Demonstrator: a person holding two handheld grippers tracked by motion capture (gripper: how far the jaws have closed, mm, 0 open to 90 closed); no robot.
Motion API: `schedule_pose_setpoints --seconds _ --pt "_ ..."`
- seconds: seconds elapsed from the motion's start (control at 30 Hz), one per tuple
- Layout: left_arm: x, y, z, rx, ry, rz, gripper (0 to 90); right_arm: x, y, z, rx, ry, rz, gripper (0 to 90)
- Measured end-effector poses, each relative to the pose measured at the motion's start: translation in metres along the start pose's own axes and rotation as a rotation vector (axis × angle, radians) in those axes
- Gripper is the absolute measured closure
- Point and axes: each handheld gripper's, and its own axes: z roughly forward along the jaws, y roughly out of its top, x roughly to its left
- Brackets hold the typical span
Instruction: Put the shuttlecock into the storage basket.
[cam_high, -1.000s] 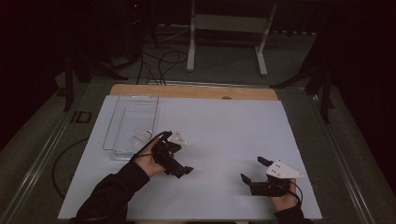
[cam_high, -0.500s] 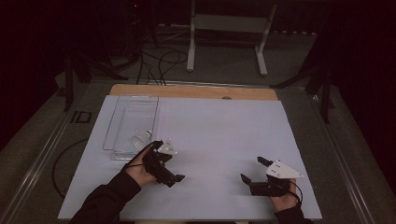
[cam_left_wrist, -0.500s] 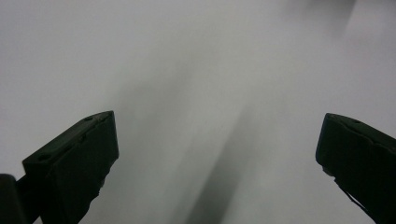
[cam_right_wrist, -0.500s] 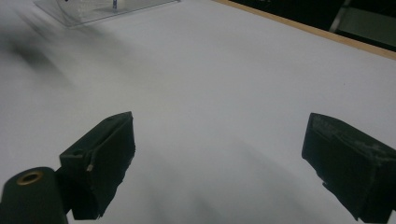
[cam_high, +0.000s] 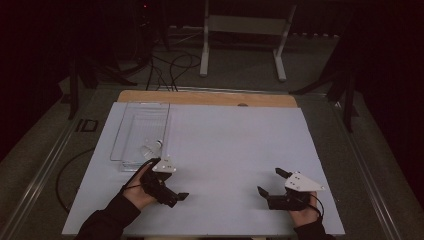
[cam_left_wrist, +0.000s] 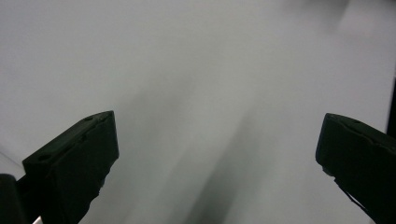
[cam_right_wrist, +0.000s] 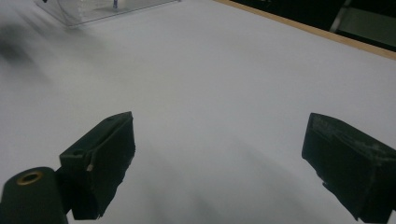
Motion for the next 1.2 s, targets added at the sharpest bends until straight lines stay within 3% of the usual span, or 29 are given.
schedule_pose_setpoints --seconds 0.17,0.27,0.67,0.73,0.97,1.2 --pt "0.002 -0.012 -0.006 -0.049 -0.011 -0.021 0.1 0.001 0.000 0.000 0.004 -0.001 0.004 9.5" --pt "0.002 -0.014 -0.007 -0.055 -0.008 -0.026 0.1 0.000 0.000 0.000 0.004 -0.001 0.000 9.5" --pt "0.003 -0.039 -0.011 -0.128 0.053 -0.062 0.1 0.001 0.000 0.001 0.007 0.000 -0.003 9.5" --pt "0.004 -0.043 -0.011 -0.146 0.068 -0.085 0.1 0.001 -0.001 0.001 0.012 0.002 -0.003 9.5" --pt "0.002 -0.051 -0.006 -0.136 0.089 -0.101 0.1 0.001 -0.001 0.001 0.011 0.006 0.000 9.5" --pt "-0.002 -0.054 -0.008 -0.157 0.148 -0.103 0.1 0.001 -0.001 0.001 0.011 0.009 -0.002 9.5"
